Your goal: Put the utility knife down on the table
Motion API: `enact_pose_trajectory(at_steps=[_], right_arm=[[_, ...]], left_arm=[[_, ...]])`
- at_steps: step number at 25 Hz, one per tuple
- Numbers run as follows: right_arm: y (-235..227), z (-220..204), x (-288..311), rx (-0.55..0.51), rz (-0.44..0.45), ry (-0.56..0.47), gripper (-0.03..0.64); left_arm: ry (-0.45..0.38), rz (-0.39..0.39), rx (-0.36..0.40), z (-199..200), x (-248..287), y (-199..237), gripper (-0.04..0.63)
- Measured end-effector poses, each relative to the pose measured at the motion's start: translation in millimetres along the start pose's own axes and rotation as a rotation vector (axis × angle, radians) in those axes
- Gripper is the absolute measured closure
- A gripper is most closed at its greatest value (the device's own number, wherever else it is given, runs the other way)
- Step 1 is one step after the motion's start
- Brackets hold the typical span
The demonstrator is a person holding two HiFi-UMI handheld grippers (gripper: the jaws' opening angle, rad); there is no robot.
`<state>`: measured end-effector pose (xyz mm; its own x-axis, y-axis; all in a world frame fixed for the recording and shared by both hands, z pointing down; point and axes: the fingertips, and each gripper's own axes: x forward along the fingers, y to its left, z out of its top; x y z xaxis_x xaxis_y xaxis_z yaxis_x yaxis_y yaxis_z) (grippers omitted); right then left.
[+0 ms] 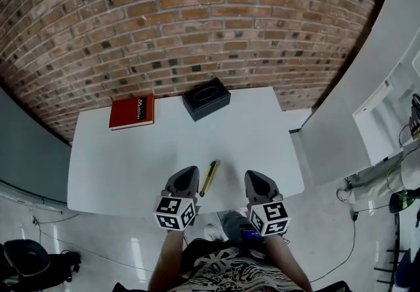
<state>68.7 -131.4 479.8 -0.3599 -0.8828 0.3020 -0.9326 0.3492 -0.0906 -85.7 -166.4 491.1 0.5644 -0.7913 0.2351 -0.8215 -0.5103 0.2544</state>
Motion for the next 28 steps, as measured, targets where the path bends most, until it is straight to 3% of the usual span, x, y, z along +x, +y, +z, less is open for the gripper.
enact_pose_trajectory(at_steps=[5,10,19,28], right_arm=[[-2.1,-4.2,-5.0,0.006,-0.005,0.001,0.617],[-2.1,-3.6,-6.2,0.011,-0.008,0.000,0.617],[-9.4,-7.3,-5.5,0.030,-0.014,0.013,0.617],[-6.8,-9.3,-2.3,0.033,-0.006,0.025,0.617]], left_arm=[[-0.028,-0.021,-0.045,0.7,-5.5,-0.7,0.581],[-0.032,-0.034,-0.043,2.9,-6.6,-2.6,0.581],[-0.063,-0.040,-0.143,7.5,-10.9,4.6,0.581],[-0.014,-0.010,-0.102,-3.3,-6.1,9.1,0.581]])
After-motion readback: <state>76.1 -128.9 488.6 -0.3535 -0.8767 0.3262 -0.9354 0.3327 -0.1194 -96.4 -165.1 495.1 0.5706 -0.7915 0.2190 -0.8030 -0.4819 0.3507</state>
